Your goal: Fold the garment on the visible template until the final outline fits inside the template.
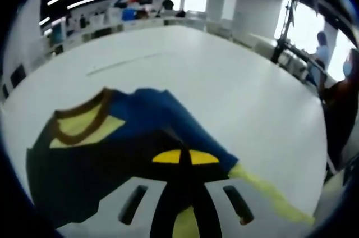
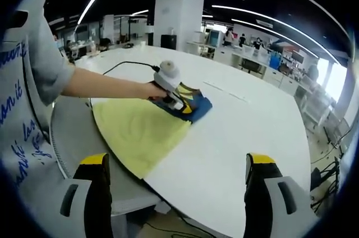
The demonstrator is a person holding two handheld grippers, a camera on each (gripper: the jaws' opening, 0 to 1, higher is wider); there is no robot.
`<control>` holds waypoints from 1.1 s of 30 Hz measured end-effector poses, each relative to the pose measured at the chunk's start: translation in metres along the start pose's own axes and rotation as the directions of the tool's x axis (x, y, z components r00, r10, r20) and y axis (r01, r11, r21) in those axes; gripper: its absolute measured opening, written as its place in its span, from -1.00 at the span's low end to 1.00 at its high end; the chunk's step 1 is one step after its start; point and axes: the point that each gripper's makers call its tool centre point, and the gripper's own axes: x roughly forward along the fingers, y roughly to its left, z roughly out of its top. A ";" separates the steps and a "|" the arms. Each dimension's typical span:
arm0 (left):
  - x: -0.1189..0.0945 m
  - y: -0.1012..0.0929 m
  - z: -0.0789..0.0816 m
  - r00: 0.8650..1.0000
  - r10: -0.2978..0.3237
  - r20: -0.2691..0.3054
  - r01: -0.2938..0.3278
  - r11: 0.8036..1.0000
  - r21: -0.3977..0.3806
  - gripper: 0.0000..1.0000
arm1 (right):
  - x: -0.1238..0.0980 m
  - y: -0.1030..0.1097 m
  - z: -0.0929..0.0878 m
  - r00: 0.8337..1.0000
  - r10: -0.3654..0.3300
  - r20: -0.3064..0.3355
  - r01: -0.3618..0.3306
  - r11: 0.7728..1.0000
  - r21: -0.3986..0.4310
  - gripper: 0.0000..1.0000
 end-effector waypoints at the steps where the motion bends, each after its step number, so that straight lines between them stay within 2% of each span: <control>1: 0.000 0.000 0.000 1.000 0.000 -0.001 0.000 1.000 0.002 -1.00 | 0.000 0.000 0.000 1.000 0.000 0.000 0.000 1.000 0.000 0.99; 9: 0.000 0.000 0.000 1.000 0.001 -0.005 -0.001 1.000 0.026 -0.98 | 0.001 0.001 0.001 1.000 0.005 -0.003 -0.005 1.000 -0.006 0.99; 15: -0.002 -0.001 0.003 1.000 0.001 0.014 -0.002 1.000 0.030 -0.73 | 0.002 0.004 0.002 1.000 0.016 -0.001 -0.016 1.000 -0.014 0.99; 27: -0.009 -0.009 0.012 0.999 -0.028 0.035 0.026 0.999 0.037 -0.75 | 0.002 0.007 0.002 1.000 0.020 -0.002 -0.020 1.000 -0.020 0.98; 33: -0.006 -0.013 0.009 0.998 -0.050 0.024 0.050 0.999 0.012 -0.75 | 0.000 0.007 0.002 1.000 0.014 -0.001 -0.014 1.000 -0.018 0.97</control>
